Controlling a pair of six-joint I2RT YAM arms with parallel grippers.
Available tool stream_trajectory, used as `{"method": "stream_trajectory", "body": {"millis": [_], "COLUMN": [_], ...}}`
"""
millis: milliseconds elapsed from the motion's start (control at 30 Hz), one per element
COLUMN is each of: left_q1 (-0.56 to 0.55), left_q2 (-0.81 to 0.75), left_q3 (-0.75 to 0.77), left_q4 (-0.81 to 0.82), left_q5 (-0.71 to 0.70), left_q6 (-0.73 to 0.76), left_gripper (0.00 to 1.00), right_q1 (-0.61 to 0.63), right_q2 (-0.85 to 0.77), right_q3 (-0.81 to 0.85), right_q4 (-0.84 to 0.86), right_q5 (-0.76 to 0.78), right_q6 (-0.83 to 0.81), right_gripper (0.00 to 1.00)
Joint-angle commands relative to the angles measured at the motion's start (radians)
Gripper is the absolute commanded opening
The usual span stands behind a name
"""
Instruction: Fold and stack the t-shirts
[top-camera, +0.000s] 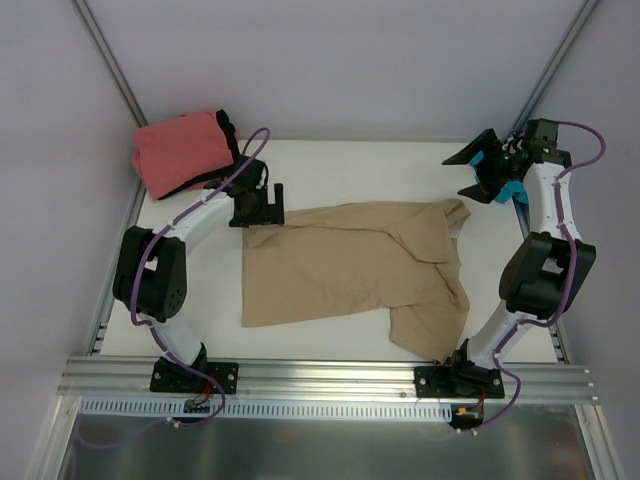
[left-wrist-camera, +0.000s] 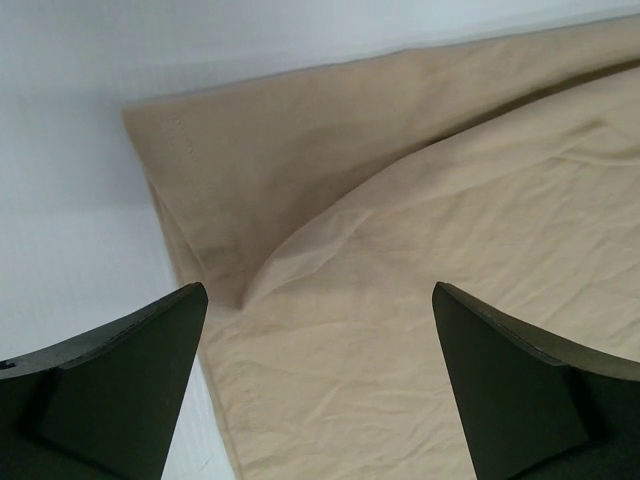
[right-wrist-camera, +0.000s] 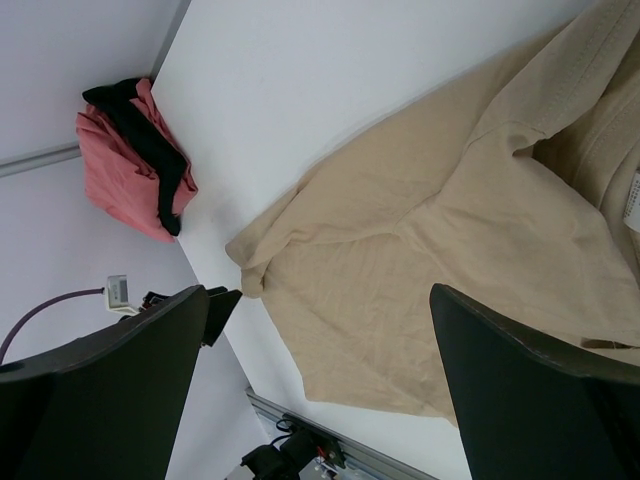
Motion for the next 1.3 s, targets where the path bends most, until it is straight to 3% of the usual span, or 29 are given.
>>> {"method": "stream_trajectory", "body": {"millis": [0, 300, 500, 833, 1267], "left_q1": [-0.007, -0.006, -0.03, -0.056, -0.107], "left_q2": [-0.057, 0.087, 0.247, 0.271, 0.271], "left_q3": [0.055, 0.107, 0.297, 0.322, 0.278], "left_q4": [0.057, 0.19, 0.072, -0.038, -0.093], "left_q5": [0.035, 0.058, -0.001, -0.115, -0.107], "left_q6": [0.013, -0.032, -0.014, 0.038, 0.035], "left_gripper": [0.99, 0.99, 0.99, 0.99, 0.99], "right_q1": [0.009, 0.011, 0.011, 0.011, 0.011], "right_q2": [-0.019, -0.006, -0.009, -0.005, -0.009], "right_q3": [0.003, 0.017, 0.009, 0.008, -0.02], "right_q4": [0.02, 0.032, 0.042, 0.055, 0.075], "right_q5": [-0.028, -0.041, -0.052, -0.06, -0.074], "right_q6": [0.008, 0.02, 0.022, 0.033, 0.047], "right_gripper": [0.99, 0.99, 0.99, 0.99, 1.0]}}
